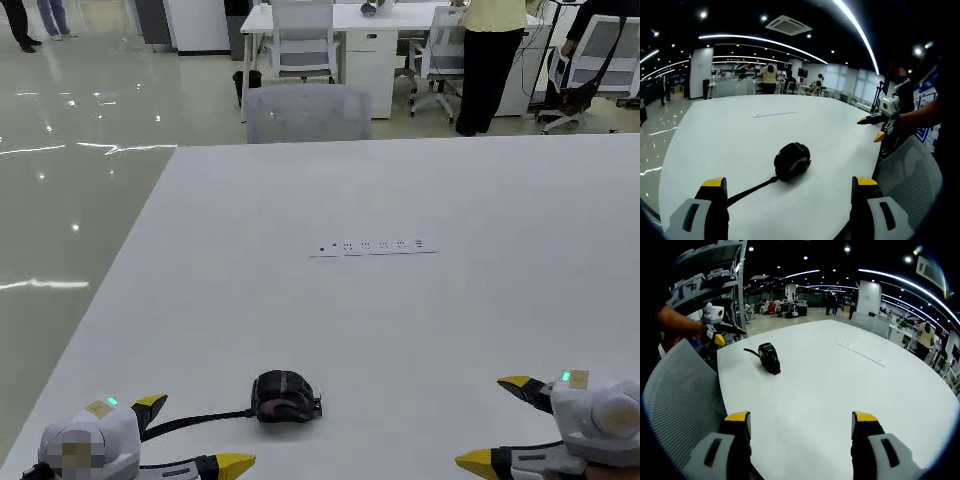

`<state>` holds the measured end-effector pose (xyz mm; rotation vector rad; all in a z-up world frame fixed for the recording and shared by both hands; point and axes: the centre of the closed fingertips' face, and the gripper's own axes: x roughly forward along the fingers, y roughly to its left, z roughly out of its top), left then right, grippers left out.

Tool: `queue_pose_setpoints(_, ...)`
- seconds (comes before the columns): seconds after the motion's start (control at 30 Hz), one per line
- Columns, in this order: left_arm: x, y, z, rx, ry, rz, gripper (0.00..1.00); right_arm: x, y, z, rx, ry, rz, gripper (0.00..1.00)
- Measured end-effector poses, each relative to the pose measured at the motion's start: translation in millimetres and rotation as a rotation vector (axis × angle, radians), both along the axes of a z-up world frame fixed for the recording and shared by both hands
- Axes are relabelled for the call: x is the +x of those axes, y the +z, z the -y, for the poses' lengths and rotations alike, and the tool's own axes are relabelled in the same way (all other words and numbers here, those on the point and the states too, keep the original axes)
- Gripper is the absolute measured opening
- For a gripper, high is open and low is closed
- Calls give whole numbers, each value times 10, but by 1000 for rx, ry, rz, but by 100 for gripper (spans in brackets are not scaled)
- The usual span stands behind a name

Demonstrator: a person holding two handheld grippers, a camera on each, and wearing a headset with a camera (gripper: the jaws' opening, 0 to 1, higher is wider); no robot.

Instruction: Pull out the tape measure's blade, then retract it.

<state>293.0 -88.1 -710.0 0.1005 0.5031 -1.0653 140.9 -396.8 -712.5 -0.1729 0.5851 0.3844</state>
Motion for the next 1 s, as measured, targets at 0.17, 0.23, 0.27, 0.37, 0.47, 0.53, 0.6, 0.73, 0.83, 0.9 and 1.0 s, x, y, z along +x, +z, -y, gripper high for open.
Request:
queue_pose_setpoints(0.17,-19,-16,-98,-10,18,-5,100,-174,13,127,-2,-36,-6,89)
queue_pose_setpoints(0.23,-25,-35,-127,-5,19,7,100,-239,15,145,-6,-44,-2,91)
queue_pose_setpoints(0.27,-35,-54,-137,20,-1,29,100,-264,7,151,-13,-44,0,92)
queue_pose_setpoints(0.37,-88,-48,-121,24,-15,25,100,-339,-26,191,-3,-54,2,94)
queue_pose_setpoints(0.47,-72,1,-107,14,-6,33,100,-391,-70,219,7,-69,-8,96)
queue_pose_setpoints(0.53,-66,58,-76,4,-8,35,100,-404,-88,211,10,-70,-9,95)
queue_pose_setpoints(0.6,-51,80,-58,-6,-8,36,100,-401,-98,209,7,-68,-11,95)
queue_pose_setpoints(0.73,-18,89,-65,-20,5,28,100,-369,-58,202,14,-70,0,95)
queue_pose_setpoints(0.83,-14,72,-80,-15,11,27,100,-356,-50,188,24,-67,2,94)
queue_pose_setpoints(0.9,-9,59,-88,-15,13,26,100,-360,-65,178,25,-64,-3,94)
queue_pose_setpoints(1.0,-16,44,-94,-14,17,22,100,-370,-98,189,29,-64,-12,93)
